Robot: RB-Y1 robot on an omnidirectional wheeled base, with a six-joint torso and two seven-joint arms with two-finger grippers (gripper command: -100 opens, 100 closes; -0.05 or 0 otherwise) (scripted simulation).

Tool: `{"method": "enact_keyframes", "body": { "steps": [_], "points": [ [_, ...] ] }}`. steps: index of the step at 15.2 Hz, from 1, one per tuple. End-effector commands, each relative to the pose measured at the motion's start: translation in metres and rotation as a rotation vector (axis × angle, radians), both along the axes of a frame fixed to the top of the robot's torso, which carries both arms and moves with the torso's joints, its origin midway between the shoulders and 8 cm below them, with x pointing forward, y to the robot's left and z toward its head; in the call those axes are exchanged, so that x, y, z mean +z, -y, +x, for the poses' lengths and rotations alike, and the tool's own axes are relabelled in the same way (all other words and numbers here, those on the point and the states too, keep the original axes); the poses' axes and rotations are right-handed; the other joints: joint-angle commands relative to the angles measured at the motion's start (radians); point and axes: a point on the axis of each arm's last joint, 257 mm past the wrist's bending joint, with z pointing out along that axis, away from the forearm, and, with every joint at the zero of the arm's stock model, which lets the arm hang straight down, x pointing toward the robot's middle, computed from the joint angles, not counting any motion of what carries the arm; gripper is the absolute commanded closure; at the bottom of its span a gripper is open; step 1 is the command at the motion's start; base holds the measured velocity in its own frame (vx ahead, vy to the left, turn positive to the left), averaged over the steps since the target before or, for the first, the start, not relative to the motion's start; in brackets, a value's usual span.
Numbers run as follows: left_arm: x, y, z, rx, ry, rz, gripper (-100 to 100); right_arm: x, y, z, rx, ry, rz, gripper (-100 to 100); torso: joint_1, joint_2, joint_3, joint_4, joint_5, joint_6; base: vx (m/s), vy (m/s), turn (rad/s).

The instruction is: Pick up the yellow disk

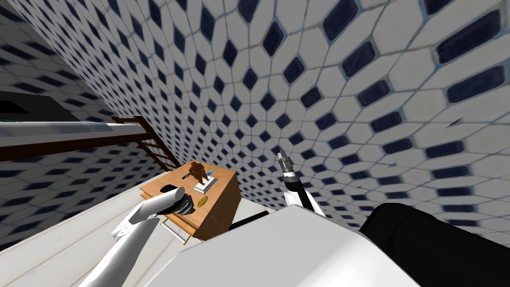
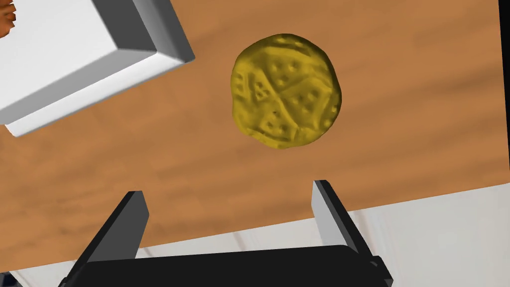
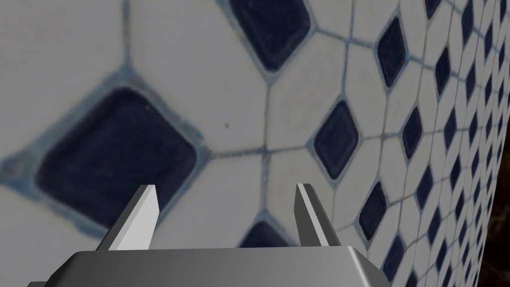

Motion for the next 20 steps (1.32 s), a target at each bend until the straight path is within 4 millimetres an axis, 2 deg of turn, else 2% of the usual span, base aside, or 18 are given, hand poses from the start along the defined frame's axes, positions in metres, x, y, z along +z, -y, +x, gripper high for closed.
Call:
{"method": "enact_keyframes", "body": {
  "steps": [1,11,13,14,18,19,20],
  "points": [
    [-0.002,0.003,-0.005,0.009,-0.026,-0.016,-100,0.000,0.000,0.000,0.000,0.000,0.000,0,0.000,0.000,0.000,0.000,0.000,0.000,0.029,-0.007,-0.025],
    [-0.009,0.027,-0.036,0.082,-0.191,-0.146,-100,0.000,0.000,0.000,0.000,0.000,0.000,0,0.000,0.000,0.000,0.000,0.000,0.000,0.033,-0.007,-0.068],
    [-0.010,0.026,-0.034,0.079,-0.184,-0.141,-100,0.000,0.000,0.000,0.000,0.000,0.000,0,0.000,0.000,0.000,0.000,0.000,0.000,0.037,-0.004,-0.045],
    [-0.020,0.029,-0.036,0.079,-0.187,-0.145,-100,0.000,0.000,0.000,0.000,0.000,0.000,0,0.000,0.000,0.000,0.000,0.000,0.000,0.018,0.004,0.006],
    [-0.032,0.032,-0.039,0.077,-0.186,-0.146,-100,0.000,0.000,0.000,0.000,0.000,0.000,0,0.002,0.002,0.001,0.000,0.000,0.000,0.014,0.010,0.008],
    [-0.028,0.031,-0.039,0.079,-0.189,-0.147,-100,0.000,0.000,0.000,0.000,0.000,0.000,0,0.002,0.002,0.001,0.000,0.001,0.000,0.007,0.007,0.001],
    [-0.029,0.031,-0.039,0.078,-0.187,-0.146,100,0.000,0.000,0.000,0.000,0.000,0.000,0,0.002,0.002,0.001,0.000,0.000,0.000,0.000,0.000,0.000]
  ]
}}
